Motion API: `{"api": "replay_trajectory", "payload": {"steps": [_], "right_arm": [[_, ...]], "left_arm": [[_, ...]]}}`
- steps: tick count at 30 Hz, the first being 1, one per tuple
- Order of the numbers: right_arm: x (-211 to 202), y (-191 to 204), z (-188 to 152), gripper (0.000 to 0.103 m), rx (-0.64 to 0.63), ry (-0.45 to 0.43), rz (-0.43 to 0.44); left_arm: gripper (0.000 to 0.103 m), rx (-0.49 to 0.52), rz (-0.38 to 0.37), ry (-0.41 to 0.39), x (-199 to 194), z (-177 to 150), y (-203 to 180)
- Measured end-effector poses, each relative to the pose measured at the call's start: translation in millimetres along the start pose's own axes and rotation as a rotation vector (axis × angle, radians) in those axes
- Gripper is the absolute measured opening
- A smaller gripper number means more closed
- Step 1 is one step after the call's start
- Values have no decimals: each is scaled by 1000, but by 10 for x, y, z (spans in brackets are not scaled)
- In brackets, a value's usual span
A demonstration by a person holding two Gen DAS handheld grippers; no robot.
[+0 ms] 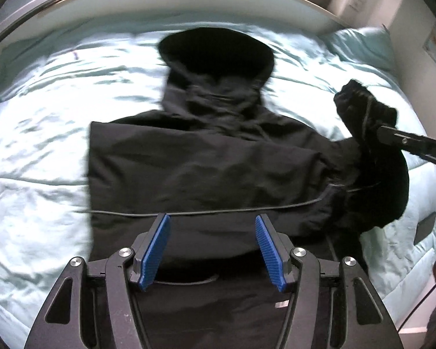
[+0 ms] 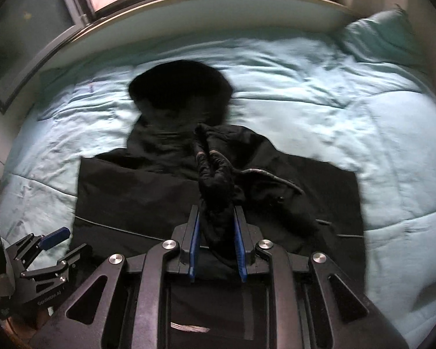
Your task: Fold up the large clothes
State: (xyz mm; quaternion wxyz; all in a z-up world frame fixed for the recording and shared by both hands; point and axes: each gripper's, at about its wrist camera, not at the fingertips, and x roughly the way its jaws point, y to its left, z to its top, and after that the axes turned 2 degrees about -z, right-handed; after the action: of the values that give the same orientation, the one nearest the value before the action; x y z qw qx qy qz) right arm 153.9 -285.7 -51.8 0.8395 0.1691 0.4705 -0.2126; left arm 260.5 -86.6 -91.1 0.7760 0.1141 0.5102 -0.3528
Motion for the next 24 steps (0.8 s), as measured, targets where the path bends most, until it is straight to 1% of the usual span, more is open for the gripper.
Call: {"api": "replay_trajectory", "payload": {"steps": [5, 8, 9, 11, 14, 16, 18, 20, 22, 24], "right_arm": [[328, 728, 132, 24, -43, 30, 58], [631, 1223, 197, 24, -90, 73, 106], [706, 1317, 206, 23, -101, 83, 117], [918, 1649, 196, 23, -145, 113, 139], [1192, 2017, 123, 23, -206, 165, 182], [1359, 2214, 51, 23, -245, 191, 188], [1519, 2374, -30, 23, -288, 203, 169], [1757, 2502, -134, 23, -317, 246, 148], [1941, 2509, -215, 26, -318, 288, 146], [2073, 2468, -261, 26, -306, 307, 148]], "left_arm": [[63, -25, 28, -9, -31, 138, 578], [63, -46, 43, -7, 22, 215, 881], [63, -53, 50, -8, 45, 239, 969], [63, -73, 64, -11, 87, 268, 1135], [62, -116, 102, -8, 185, 272, 1419], [62, -134, 122, -2, 232, 238, 1542], [62, -149, 149, 11, 302, 183, 1652], [62, -172, 151, 30, 364, 134, 1729], [62, -191, 155, 43, 427, 85, 1756], [62, -196, 154, 46, 467, 70, 1772]]}}
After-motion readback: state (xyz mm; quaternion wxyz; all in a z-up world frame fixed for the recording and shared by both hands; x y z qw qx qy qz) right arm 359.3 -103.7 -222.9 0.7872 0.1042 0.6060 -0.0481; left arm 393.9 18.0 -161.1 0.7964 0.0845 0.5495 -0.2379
